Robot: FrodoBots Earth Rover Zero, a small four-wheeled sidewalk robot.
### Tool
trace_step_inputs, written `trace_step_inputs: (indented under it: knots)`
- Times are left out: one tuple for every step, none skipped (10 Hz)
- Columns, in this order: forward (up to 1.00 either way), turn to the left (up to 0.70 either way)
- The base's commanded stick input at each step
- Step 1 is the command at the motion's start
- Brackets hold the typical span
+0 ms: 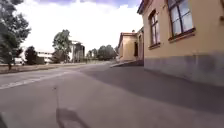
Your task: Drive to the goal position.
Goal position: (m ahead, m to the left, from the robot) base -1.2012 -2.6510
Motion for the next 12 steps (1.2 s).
trace_step_inputs:
  knots:
    - [0.70, 0.00]
    - [0.70, 0.00]
    - [0.70, 0.00]
    - [0.70, 0.00]
    - [0.70, 0.00]
    - [0.70, 0.00]
    - [0.70, 0.00]
    - [0.70, 0.00]
    - [0.70, 0.00]
    - [0.70, 0.15]
    - [0.70, 0.35]
    - [0.70, 0.21]
